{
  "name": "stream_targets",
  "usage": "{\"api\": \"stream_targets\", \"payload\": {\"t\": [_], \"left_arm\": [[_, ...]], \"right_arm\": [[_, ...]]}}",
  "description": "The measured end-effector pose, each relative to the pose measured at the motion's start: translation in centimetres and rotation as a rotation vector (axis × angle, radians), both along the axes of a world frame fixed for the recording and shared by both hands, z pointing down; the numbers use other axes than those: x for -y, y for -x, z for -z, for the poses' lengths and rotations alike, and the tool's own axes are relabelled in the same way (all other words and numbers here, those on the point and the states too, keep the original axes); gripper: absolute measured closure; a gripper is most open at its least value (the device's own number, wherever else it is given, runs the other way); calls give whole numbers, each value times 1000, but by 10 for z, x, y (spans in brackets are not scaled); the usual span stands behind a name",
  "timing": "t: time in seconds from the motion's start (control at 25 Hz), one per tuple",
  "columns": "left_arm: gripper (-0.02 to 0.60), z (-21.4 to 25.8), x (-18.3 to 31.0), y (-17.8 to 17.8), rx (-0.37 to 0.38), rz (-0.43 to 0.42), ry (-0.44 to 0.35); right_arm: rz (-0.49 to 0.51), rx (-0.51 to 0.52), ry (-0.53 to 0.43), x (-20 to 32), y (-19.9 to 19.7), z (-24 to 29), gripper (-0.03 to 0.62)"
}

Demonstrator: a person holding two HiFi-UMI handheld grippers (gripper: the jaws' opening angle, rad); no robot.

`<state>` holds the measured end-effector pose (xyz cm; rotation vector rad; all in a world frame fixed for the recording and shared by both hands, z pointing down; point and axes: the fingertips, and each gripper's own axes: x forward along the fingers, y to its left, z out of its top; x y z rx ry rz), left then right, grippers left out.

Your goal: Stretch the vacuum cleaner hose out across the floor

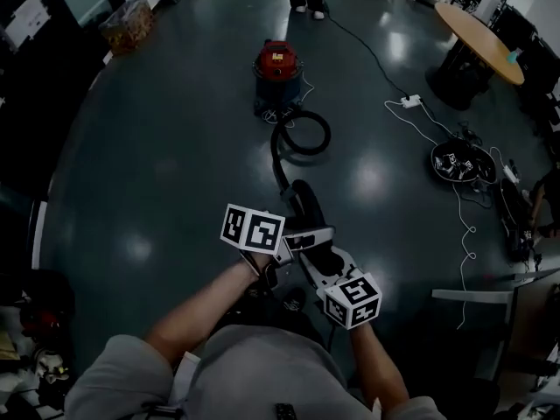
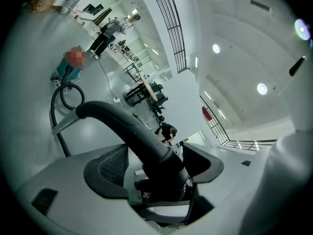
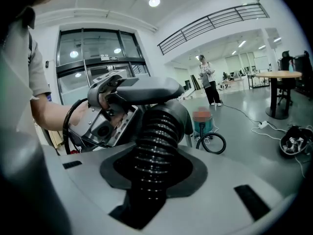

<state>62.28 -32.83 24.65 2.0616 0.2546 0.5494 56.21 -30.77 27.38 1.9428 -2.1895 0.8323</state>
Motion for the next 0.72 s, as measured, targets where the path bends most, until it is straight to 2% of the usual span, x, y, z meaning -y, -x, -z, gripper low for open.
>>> {"api": "stream_targets", "payload": {"t": [0.24,0.44,0.72], "left_arm": [[244,-5,17,42,-7,56,70],[245,-16,14,68,-12,-1,189],[299,-39,12,120,37,-37,253]], "right_arm": [[-10,-79,19,-7,37,-5,464],[-27,-135,69,0,84,-11,464],[-64,-127,175,6,142,-40,454]]}}
